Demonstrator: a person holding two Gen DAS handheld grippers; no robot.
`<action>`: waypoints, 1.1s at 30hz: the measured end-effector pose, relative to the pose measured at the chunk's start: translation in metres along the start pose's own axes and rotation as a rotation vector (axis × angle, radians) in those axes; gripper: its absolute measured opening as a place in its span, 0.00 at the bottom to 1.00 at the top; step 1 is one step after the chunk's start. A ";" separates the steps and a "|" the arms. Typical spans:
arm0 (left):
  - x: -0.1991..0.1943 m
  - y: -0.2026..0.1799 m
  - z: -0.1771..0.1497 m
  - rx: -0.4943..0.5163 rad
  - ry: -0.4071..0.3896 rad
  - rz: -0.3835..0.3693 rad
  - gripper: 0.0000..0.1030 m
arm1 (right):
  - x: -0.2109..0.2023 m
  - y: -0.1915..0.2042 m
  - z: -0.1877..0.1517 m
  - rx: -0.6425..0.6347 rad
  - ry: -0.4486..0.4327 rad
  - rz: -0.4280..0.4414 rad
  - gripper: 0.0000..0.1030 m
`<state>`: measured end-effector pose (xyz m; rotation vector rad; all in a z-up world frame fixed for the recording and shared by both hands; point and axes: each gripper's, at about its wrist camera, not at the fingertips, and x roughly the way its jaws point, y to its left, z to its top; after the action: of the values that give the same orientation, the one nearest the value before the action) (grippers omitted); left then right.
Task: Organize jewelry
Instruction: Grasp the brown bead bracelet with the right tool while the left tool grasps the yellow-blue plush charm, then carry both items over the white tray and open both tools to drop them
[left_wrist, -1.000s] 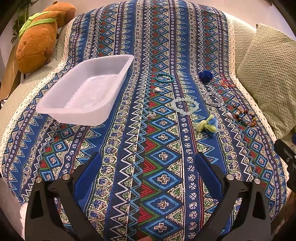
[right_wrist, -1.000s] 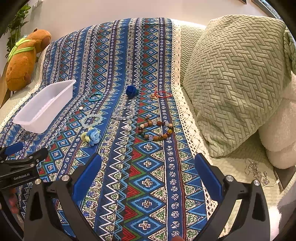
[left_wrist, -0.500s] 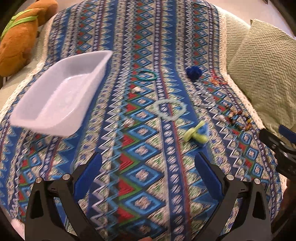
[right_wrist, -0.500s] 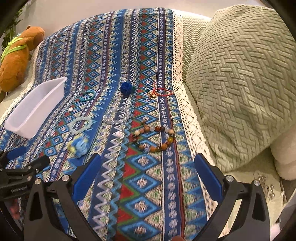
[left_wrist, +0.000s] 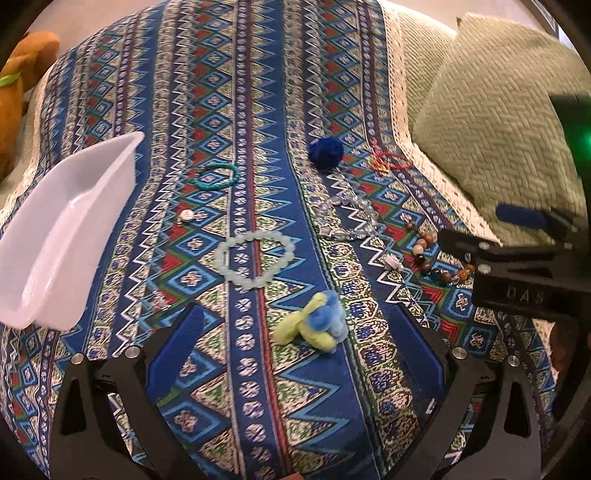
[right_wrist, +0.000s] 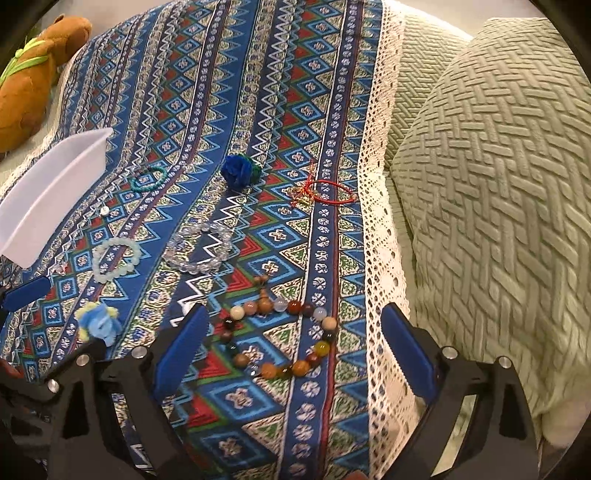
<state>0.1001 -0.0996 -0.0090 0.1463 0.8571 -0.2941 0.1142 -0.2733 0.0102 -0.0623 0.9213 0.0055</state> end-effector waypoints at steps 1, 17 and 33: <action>0.003 -0.002 0.000 0.000 0.006 0.001 0.95 | 0.000 0.000 0.000 -0.011 0.006 0.012 0.83; 0.032 -0.001 0.002 -0.011 0.094 -0.029 0.59 | 0.028 0.010 -0.015 -0.061 0.115 0.135 0.38; -0.011 0.008 0.011 -0.015 0.046 -0.035 0.26 | -0.011 0.008 0.009 -0.014 0.028 0.206 0.11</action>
<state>0.1040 -0.0922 0.0061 0.1251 0.9082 -0.3179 0.1148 -0.2646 0.0239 0.0200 0.9526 0.2028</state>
